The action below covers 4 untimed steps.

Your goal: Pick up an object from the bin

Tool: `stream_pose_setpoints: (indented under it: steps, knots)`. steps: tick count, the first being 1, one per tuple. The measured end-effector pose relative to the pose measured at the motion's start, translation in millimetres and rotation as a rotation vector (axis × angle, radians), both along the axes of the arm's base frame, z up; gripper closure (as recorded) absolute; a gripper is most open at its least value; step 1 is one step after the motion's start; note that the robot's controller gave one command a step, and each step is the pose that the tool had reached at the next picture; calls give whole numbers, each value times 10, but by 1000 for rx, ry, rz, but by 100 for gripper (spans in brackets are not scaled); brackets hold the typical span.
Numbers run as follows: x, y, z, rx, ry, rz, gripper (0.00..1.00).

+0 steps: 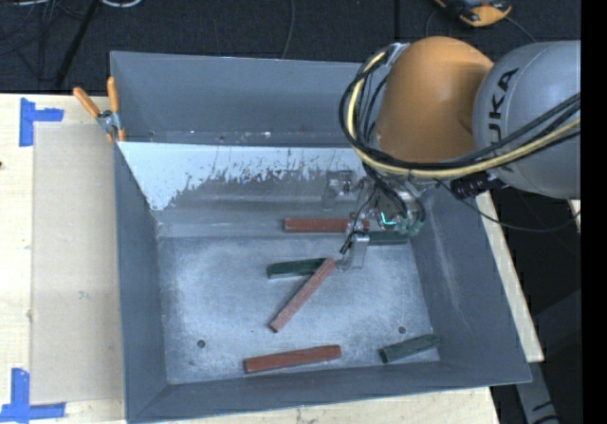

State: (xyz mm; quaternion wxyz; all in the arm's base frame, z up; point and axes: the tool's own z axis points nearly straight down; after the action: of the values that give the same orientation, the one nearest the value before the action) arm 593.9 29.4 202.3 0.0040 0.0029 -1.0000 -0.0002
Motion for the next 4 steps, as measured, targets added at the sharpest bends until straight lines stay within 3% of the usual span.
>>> stream_pose_setpoints:
  steps: [2,3,4]
  knots:
    - [18,0,35,0,-8,0,0]
    - [114,-297,-332,2,0,7,0]
    - [-204,-417,-346,-1,-12,-275,0]
